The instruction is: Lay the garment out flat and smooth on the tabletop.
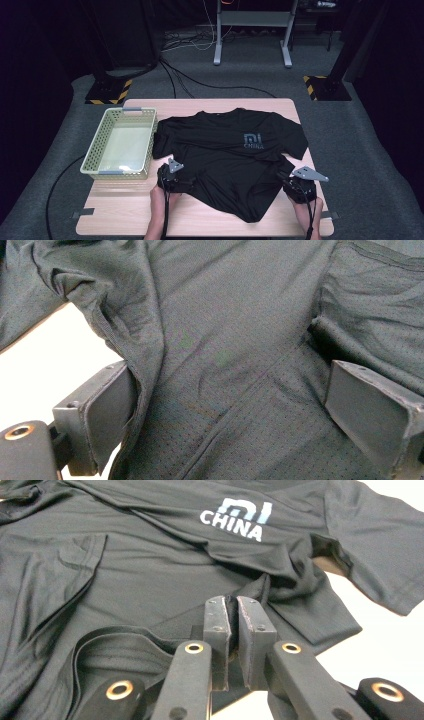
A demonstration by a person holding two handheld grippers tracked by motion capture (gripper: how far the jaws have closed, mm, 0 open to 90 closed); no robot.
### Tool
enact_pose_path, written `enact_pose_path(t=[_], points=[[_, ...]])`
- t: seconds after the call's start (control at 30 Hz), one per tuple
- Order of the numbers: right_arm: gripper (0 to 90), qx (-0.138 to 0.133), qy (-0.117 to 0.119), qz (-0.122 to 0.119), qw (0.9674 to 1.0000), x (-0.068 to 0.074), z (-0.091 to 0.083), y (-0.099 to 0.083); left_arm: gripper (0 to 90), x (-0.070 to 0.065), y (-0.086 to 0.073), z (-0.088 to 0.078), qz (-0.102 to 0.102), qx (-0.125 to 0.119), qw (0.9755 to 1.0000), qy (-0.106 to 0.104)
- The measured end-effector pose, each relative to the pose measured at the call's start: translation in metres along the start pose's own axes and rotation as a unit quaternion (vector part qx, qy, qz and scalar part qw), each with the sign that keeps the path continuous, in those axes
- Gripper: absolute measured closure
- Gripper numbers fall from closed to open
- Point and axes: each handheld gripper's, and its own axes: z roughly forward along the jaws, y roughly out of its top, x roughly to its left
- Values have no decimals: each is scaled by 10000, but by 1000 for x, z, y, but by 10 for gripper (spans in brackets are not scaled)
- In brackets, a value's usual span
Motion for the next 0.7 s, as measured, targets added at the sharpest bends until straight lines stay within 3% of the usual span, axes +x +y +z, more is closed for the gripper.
enact_pose_path(t=[0.7], points=[[836,135,-510,309,9981,-23,-45,-50,71,0,0,0,0,0,10000,4]])
